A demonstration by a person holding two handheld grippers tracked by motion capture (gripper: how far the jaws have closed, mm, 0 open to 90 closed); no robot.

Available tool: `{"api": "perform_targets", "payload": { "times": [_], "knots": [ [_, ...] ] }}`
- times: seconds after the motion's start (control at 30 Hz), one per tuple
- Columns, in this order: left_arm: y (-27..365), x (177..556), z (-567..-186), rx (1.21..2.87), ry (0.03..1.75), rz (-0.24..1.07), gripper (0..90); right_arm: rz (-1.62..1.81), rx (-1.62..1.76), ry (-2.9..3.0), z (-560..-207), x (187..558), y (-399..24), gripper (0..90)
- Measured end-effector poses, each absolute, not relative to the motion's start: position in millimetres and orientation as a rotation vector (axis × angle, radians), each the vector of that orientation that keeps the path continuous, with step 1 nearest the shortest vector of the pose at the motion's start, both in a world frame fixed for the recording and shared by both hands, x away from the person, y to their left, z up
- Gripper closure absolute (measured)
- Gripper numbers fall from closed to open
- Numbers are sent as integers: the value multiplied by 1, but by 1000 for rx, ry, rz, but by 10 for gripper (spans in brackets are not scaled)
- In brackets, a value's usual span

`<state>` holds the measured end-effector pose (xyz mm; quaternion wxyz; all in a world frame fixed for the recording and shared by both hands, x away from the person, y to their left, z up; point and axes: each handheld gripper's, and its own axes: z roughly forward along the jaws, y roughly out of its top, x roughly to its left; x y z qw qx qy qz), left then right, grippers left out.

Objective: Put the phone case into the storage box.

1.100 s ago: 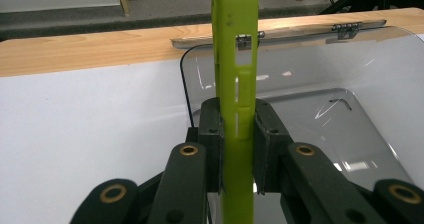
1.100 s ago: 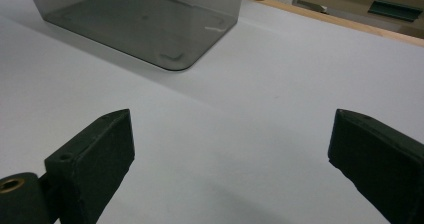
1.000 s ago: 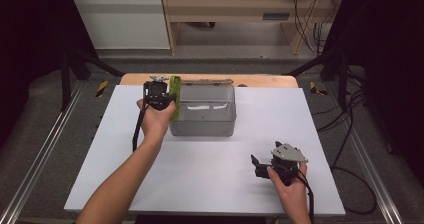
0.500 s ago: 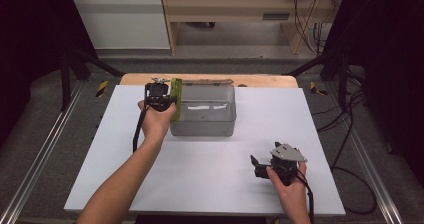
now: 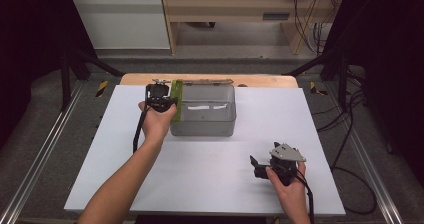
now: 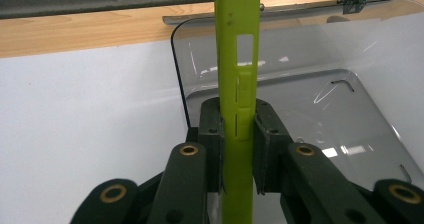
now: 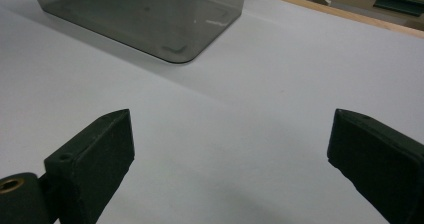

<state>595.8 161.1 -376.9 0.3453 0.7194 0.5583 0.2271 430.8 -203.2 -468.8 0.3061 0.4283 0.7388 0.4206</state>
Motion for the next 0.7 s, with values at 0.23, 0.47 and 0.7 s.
{"api": "perform_targets", "payload": {
  "times": [0.23, 0.47, 0.7],
  "knots": [
    [161, 597, -379, 1876, 1451, 581, 774, 1111, 1133, 1959, -469, 431, -203, 53],
    [162, 598, -381, 1876, 1458, 563, 774, 1108, 1136, 1963, -470, 431, -203, 53],
    [162, 600, -382, 1874, 1467, 545, 774, 1107, 1138, 1963, -470, 432, -203, 53]
  ]
}}
